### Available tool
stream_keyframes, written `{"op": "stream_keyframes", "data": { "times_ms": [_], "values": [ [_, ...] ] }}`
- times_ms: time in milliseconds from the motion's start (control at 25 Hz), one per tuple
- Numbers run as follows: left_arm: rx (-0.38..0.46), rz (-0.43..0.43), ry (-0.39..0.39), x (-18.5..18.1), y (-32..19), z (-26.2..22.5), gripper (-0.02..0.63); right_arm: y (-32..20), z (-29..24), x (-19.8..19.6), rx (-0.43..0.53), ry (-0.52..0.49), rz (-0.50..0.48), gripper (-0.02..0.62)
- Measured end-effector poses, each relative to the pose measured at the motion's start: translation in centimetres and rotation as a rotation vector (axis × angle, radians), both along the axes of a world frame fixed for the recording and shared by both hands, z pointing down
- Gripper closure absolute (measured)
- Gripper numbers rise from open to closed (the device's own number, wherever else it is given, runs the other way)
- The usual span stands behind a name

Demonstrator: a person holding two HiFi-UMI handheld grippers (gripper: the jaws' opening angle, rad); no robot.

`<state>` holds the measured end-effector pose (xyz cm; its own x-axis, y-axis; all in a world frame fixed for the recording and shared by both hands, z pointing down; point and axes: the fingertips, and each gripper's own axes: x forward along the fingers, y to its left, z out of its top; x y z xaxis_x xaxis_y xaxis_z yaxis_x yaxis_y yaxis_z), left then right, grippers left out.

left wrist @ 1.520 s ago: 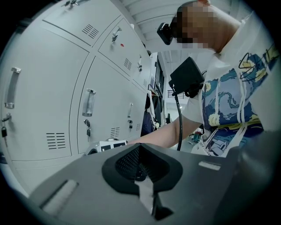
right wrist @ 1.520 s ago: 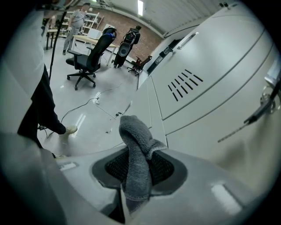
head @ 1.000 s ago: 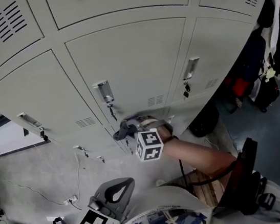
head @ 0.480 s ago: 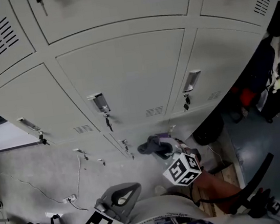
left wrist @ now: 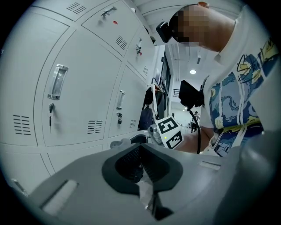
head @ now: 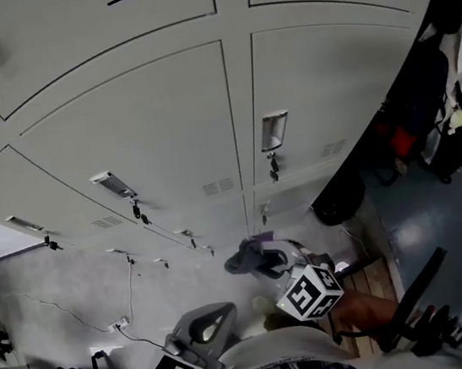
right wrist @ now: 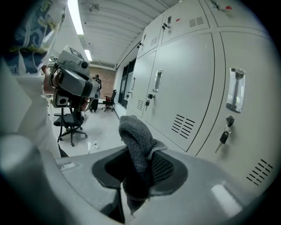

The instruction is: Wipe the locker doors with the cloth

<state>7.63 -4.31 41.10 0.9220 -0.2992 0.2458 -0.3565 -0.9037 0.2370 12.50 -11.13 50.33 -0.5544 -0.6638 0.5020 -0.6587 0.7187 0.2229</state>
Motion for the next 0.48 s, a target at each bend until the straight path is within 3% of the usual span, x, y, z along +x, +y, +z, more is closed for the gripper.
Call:
{"op": "stream_keyframes", "data": {
  "times_ms": [160, 480],
  "values": [
    [-0.011, 0.024, -0.030, 0.5, 1.3, 0.4, 0.604, 0.8, -0.7, 0.7, 0.010, -0.023, 0.014, 0.478],
    [0.024, 0.075, 0.001, -0.4, 3.8, -0.9, 0.604, 4.1, -3.5, 0.3, 0.068, -0.032, 0.078, 0.477]
  ]
}}
